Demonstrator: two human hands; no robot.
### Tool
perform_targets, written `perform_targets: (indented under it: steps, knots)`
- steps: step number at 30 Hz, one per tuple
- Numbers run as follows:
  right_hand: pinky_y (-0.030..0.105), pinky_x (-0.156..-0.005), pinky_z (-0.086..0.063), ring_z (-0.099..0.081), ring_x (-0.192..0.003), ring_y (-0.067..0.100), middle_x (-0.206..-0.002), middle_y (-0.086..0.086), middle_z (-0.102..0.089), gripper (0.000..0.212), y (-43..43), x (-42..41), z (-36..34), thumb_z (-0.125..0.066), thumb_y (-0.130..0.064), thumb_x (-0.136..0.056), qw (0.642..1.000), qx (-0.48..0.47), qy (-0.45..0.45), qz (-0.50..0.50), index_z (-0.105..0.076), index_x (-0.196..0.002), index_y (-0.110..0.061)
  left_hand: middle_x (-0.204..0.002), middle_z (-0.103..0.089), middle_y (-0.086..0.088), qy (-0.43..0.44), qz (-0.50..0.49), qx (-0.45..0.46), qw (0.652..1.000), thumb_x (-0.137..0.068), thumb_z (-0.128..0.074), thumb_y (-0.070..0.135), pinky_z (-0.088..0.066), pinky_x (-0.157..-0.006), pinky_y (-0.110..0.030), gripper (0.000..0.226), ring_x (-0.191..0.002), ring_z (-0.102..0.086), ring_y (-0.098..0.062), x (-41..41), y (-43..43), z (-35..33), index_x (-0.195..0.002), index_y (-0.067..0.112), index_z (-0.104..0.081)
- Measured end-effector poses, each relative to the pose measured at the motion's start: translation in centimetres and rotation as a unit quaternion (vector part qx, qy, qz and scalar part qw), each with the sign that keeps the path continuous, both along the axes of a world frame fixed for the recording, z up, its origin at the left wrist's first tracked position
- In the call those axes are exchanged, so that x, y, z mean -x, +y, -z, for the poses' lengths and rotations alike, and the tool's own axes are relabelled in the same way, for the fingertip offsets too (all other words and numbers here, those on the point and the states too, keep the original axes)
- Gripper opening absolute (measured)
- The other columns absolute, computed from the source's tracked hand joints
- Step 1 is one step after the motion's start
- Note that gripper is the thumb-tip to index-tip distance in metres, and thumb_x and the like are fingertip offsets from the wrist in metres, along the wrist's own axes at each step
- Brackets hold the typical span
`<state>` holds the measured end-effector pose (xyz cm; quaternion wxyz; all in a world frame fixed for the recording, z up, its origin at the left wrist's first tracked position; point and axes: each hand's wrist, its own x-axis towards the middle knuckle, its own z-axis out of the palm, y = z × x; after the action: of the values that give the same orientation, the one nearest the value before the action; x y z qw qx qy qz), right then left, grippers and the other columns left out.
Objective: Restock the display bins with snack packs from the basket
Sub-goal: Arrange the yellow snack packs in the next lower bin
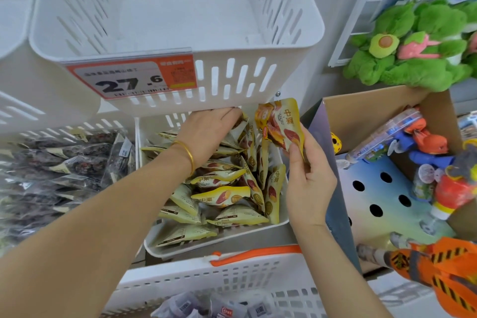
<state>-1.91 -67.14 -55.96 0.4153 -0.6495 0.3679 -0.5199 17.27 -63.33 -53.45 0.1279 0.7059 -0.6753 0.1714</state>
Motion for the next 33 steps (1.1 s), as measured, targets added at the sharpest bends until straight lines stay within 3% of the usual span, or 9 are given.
perform_targets:
  steps: [4, 7, 11, 14, 16, 19, 23, 27, 33]
  knots:
    - [0.020, -0.099, -0.045, -0.054, -0.118, 0.000, -0.124, -0.006, -0.064, 0.033, 0.2, 0.3, -0.4, -0.051, -0.013, -0.097, 1.000, -0.008, -0.003, 0.010, -0.058, -0.129, -0.019, -0.106, -0.062, -0.018, -0.022, 0.044, 0.003, 0.999, -0.068, -0.033, -0.013, -0.053, -0.069, -0.045, 0.053, -0.087, -0.056, -0.038, -0.4, 1.3, 1.5, -0.113, 0.000, -0.058]
    - [0.016, -0.098, -0.044, -0.053, -0.117, -0.001, -0.124, -0.006, -0.064, 0.033, 0.3, 0.3, -0.6, -0.051, -0.012, -0.097, 1.000, -0.012, -0.001, 0.006, -0.058, -0.129, -0.019, -0.103, -0.066, -0.011, 0.111, 0.006, 0.025, 0.994, -0.071, -0.050, -0.018, -0.049, -0.077, -0.041, 0.051, -0.090, -0.058, -0.036, -0.4, 0.5, 2.3, -0.113, 0.009, -0.062]
    - [0.019, -0.099, -0.045, -0.054, -0.117, -0.001, -0.123, -0.007, -0.064, 0.033, 0.5, 0.4, -0.7, -0.050, -0.013, -0.097, 1.000, -0.016, -0.005, 0.004, -0.058, -0.129, -0.020, -0.125, -0.057, -0.004, 0.199, -0.028, 0.000, 0.980, -0.088, -0.059, 0.029, -0.039, -0.098, -0.039, 0.041, -0.115, -0.050, -0.027, 0.2, -0.8, 2.9, -0.129, 0.024, -0.053]
    - [0.023, -0.099, -0.046, -0.055, -0.117, 0.000, -0.122, -0.007, -0.064, 0.033, 0.5, 0.6, -0.7, -0.050, -0.015, -0.097, 1.000, -0.022, -0.018, 0.005, -0.059, -0.129, -0.018, -0.145, -0.043, -0.004, 0.178, -0.001, -0.052, 0.983, -0.084, -0.051, -0.005, -0.031, -0.109, -0.039, 0.061, -0.131, -0.039, -0.027, 0.4, -0.5, 3.1, -0.137, 0.025, -0.047]
    - [0.026, -0.098, -0.047, -0.055, -0.116, 0.002, -0.122, -0.006, -0.065, 0.032, 0.5, 0.7, -0.7, -0.049, -0.015, -0.098, 1.000, -0.025, -0.018, 0.006, -0.059, -0.128, -0.015, -0.141, -0.048, -0.003, 0.210, 0.010, -0.039, 0.977, -0.072, -0.041, -0.022, -0.036, -0.106, -0.037, 0.077, -0.128, -0.046, -0.026, 0.3, -0.2, 2.5, -0.134, 0.023, -0.051]
    - [0.026, -0.097, -0.048, -0.056, -0.115, 0.002, -0.121, -0.005, -0.065, 0.032, 0.5, 0.6, -0.7, -0.050, -0.015, -0.098, 0.999, -0.026, -0.020, 0.012, -0.060, -0.128, -0.014, -0.128, -0.060, -0.004, 0.235, 0.006, 0.010, 0.972, -0.067, -0.036, -0.023, -0.046, -0.093, -0.036, 0.078, -0.116, -0.056, -0.028, 0.1, 0.1, 1.5, -0.127, 0.022, -0.057]
    - [0.021, -0.096, -0.047, -0.056, -0.113, 0.000, -0.119, -0.006, -0.065, 0.031, 0.6, 0.6, -0.8, -0.050, -0.014, -0.097, 0.999, -0.026, -0.028, 0.019, -0.061, -0.126, -0.015, -0.137, -0.053, 0.000, 0.256, -0.022, -0.065, 0.964, -0.075, -0.035, -0.020, -0.045, -0.096, -0.033, 0.076, -0.123, -0.052, -0.024, -0.2, -0.5, 1.9, -0.130, 0.029, -0.053]
    - [0.015, -0.092, -0.046, -0.056, -0.111, -0.003, -0.116, -0.015, -0.064, 0.031, 0.6, 0.7, -0.8, -0.050, -0.012, -0.098, 0.999, -0.025, -0.039, 0.023, -0.060, -0.124, -0.023, -0.130, -0.056, 0.002, 0.198, -0.082, -0.117, 0.970, -0.088, -0.039, 0.004, -0.041, -0.086, -0.031, 0.054, -0.114, -0.053, -0.025, 0.3, -3.0, 0.4, -0.132, 0.035, -0.046]
    - [0.019, -0.089, -0.050, -0.059, -0.107, 0.002, -0.117, 0.000, -0.065, 0.032, 0.5, 0.9, -0.4, -0.046, -0.010, -0.099, 0.997, -0.038, -0.055, 0.040, -0.057, -0.129, -0.010, -0.134, -0.050, 0.005, 0.113, -0.129, -0.226, 0.959, -0.095, -0.028, 0.042, -0.033, -0.099, -0.046, 0.037, -0.122, -0.043, -0.027, 2.2, -4.7, 0.6, -0.127, 0.036, -0.044]
